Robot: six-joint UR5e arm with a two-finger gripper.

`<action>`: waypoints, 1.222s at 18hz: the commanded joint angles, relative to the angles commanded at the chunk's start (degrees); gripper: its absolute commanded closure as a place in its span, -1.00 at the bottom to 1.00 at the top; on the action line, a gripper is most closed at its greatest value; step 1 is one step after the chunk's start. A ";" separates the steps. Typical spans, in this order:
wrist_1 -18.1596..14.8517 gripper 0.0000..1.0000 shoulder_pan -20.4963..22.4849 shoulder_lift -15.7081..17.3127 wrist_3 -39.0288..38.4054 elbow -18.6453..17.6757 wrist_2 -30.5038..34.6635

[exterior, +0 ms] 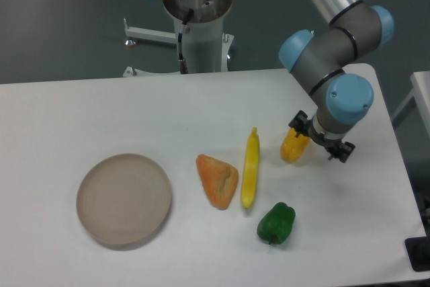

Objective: Pick up the yellow pepper from the table
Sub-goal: 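Lower the open gripper around the small yellow pepper, then close the gripper on the yellow pepper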

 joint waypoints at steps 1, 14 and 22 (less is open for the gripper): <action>0.18 -1.00 0.00 0.35 0.00 -0.79 0.44; 5.71 -0.94 -0.09 1.23 -0.79 -5.98 0.88; 5.63 0.00 0.44 1.94 0.09 -5.63 0.44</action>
